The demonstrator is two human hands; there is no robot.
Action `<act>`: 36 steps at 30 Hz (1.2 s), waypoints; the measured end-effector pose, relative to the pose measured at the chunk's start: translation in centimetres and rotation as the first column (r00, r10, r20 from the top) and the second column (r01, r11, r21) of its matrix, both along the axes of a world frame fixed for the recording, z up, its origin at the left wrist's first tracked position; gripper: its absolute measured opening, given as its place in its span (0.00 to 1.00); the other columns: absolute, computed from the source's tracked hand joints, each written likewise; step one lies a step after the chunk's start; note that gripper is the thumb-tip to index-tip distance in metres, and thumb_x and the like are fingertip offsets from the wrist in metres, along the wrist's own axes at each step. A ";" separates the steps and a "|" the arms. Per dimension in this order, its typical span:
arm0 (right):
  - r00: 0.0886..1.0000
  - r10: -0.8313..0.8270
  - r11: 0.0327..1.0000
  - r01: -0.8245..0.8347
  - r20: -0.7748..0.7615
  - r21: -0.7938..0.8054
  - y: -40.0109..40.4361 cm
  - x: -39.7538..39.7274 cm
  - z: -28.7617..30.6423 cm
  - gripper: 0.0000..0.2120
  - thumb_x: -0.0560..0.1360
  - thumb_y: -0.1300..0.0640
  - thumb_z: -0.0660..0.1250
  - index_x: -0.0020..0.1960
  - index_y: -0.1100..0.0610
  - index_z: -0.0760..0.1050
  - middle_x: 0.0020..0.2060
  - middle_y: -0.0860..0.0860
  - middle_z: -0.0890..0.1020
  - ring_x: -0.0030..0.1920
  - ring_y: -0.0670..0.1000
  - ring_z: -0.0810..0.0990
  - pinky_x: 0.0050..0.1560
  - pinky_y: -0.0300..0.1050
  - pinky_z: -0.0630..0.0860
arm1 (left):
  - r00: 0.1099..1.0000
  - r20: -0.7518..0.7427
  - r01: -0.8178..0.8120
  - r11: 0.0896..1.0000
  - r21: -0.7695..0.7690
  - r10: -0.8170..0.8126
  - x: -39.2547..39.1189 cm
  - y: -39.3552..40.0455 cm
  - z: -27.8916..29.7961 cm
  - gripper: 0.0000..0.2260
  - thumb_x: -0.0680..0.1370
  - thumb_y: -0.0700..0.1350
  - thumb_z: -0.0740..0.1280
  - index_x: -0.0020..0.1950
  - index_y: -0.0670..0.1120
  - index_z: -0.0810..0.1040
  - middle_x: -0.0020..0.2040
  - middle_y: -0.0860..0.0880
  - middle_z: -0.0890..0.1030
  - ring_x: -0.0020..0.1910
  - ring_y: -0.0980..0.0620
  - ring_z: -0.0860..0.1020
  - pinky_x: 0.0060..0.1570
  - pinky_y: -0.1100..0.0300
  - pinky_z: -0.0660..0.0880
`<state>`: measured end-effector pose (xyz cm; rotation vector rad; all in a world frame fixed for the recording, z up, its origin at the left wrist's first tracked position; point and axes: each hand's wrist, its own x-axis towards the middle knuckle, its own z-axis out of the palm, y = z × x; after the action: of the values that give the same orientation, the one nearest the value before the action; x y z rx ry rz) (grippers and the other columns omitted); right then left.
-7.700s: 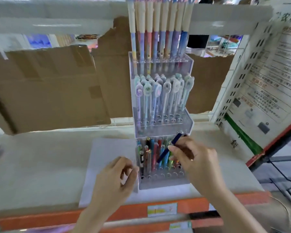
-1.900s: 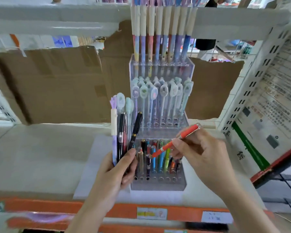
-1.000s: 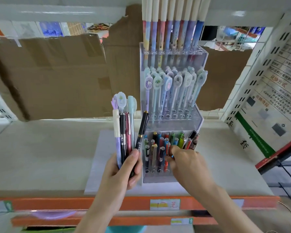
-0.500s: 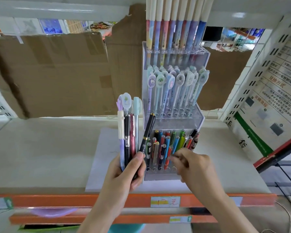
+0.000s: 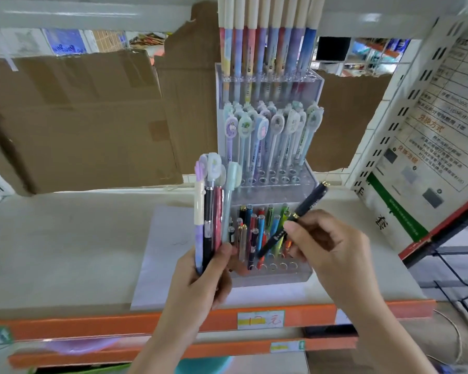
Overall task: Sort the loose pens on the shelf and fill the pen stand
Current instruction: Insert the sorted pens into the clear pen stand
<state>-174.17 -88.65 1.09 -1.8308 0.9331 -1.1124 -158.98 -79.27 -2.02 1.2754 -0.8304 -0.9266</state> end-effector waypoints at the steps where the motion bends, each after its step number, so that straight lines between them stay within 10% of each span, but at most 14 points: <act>1: 0.999 -0.042 0.997 0.041 -0.027 -0.059 -0.3 -0.3 -0.6 0.09 0.72 0.58 0.71 0.34 0.50 0.76 0.25 0.47 0.79 0.27 0.45 0.77 0.32 0.30 0.71 | 1.000 -0.031 -0.003 1.000 -0.004 0.002 0.0 0.0 0.0 0.17 0.74 0.51 0.63 0.35 0.39 0.78 0.21 0.46 0.67 0.18 0.53 0.59 0.21 0.66 0.56; 14: 0.937 -0.249 0.882 0.114 -0.245 -0.458 -2.7 0.8 -6.7 0.07 0.72 0.57 0.67 0.38 0.60 0.77 0.32 0.49 0.77 0.27 0.49 0.72 0.30 0.36 0.66 | 0.999 -0.024 0.019 0.996 -0.085 -0.022 0.0 0.2 -0.4 0.21 0.70 0.58 0.65 0.38 0.39 0.71 0.26 0.44 0.66 0.20 0.55 0.59 0.21 0.65 0.57; 30: 0.917 -0.212 0.938 0.094 -0.339 -0.333 -2.1 0.8 -9.3 0.05 0.70 0.65 0.73 0.38 0.60 0.78 0.30 0.49 0.77 0.25 0.50 0.73 0.31 0.40 0.69 | 0.996 -0.021 0.078 0.990 -0.114 -0.081 0.1 0.2 -0.5 0.18 0.73 0.56 0.63 0.31 0.44 0.70 0.24 0.49 0.66 0.20 0.54 0.59 0.22 0.65 0.59; 36: 0.943 -0.234 0.931 0.148 -0.235 -0.334 -1.7 1.0 -9.8 0.04 0.70 0.61 0.69 0.37 0.61 0.77 0.30 0.44 0.73 0.28 0.45 0.68 0.31 0.27 0.64 | 0.996 -0.028 0.076 0.991 -0.109 -0.080 -0.1 0.2 -0.5 0.19 0.74 0.54 0.65 0.32 0.40 0.69 0.23 0.47 0.65 0.20 0.54 0.59 0.22 0.65 0.59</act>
<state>-173.17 -90.36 -8.73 -2.2314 1.1696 -1.2030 -159.04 -79.08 -2.52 1.1392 -0.8985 -0.9495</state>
